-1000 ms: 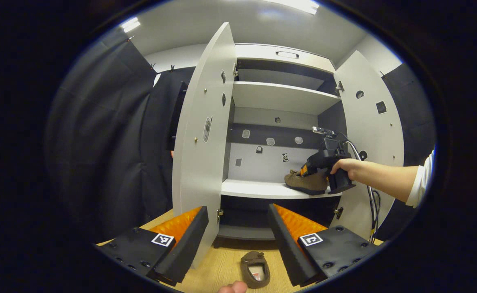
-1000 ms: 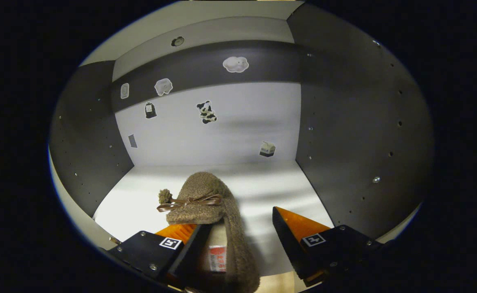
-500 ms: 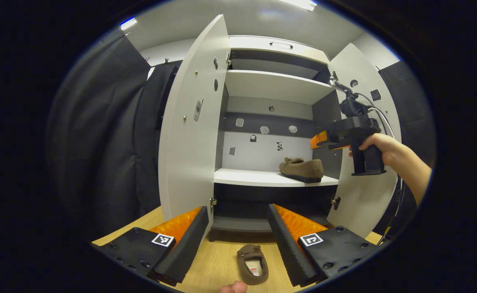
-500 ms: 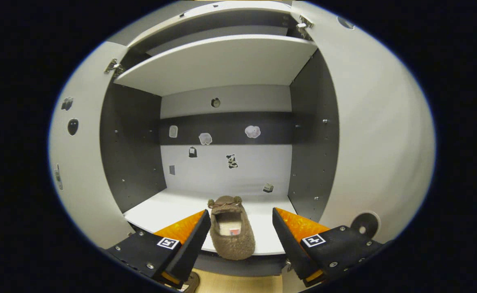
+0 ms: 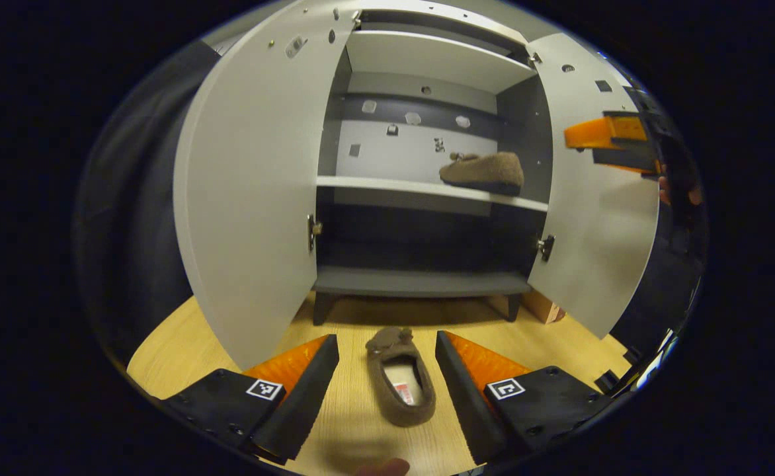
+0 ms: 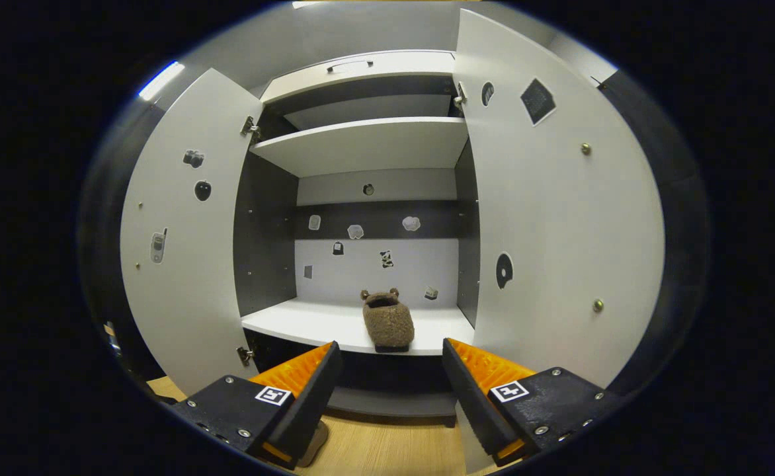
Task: Grab one shoe with the right hand and put it into the shoe cabinet, grab the other shoe with the left hand and put it into the shoe cabinet; then close the right door with the right hand and the left door with the left hand.
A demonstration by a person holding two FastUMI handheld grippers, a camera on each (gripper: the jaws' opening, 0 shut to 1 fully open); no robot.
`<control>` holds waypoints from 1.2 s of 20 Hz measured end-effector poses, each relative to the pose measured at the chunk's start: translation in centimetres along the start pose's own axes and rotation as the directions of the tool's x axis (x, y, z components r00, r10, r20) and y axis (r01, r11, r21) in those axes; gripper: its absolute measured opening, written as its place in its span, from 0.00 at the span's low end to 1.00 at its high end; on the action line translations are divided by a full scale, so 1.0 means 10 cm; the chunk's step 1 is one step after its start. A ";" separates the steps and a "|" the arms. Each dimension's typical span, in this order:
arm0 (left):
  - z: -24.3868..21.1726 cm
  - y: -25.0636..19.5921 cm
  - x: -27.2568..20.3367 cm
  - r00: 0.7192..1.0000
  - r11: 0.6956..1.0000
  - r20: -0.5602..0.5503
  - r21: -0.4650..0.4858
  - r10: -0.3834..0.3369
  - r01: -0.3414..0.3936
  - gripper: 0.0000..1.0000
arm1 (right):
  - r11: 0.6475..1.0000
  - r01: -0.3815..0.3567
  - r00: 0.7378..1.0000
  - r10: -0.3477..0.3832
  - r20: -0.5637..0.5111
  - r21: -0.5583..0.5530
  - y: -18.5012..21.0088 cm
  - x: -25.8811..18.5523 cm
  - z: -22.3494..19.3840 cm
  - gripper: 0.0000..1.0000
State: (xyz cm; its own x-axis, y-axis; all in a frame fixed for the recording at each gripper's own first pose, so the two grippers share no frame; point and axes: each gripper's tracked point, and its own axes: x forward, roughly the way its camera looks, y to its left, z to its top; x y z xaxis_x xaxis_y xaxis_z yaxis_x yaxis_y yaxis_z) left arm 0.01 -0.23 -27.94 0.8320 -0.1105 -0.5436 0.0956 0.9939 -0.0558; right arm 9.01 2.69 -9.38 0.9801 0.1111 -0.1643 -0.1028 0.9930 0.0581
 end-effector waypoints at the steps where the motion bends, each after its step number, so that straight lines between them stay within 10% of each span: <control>1: -0.19 0.02 0.11 0.999 1.000 -0.050 -0.005 -0.008 0.008 0.96 | 1.000 -0.013 1.000 0.013 0.008 0.008 0.00 -0.16 0.00 0.94; 6: -0.77 0.18 0.62 0.962 0.997 -0.274 -0.081 -0.010 -0.012 0.97 | 0.998 -0.049 0.999 0.049 -0.006 -0.030 -0.12 -0.60 -0.23 0.94; 14: -0.84 0.42 1.46 0.955 0.997 -0.291 -0.025 0.063 -0.074 0.98 | 0.998 0.019 0.999 -0.021 -0.040 -0.066 -0.47 -0.82 -0.28 0.94; 16: -0.74 0.45 1.47 0.961 0.996 -0.267 -0.026 0.077 -0.087 0.86 | 0.998 0.015 0.999 -0.018 -0.042 -0.067 -0.47 -0.82 -0.28 0.94; 19: -0.70 0.40 1.38 0.963 0.994 -0.254 -0.047 0.087 -0.102 0.30 | 0.996 -0.007 0.998 0.002 -0.060 -0.085 -0.43 -0.80 -0.34 0.94; 24: -0.04 0.24 0.79 0.988 0.993 -0.111 -0.029 0.107 -0.111 0.18 | 0.996 -0.044 0.998 0.040 -0.057 -0.084 -0.33 -0.77 -0.35 0.94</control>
State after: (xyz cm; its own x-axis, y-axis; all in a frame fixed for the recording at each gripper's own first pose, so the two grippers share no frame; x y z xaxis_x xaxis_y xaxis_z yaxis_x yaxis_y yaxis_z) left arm 6.54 1.28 -32.70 0.7715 -0.0021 -0.6363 -0.0136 0.9997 -0.0197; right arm 1.20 -1.29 -11.72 0.9641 0.1523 -0.2177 -0.1599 0.9870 -0.0174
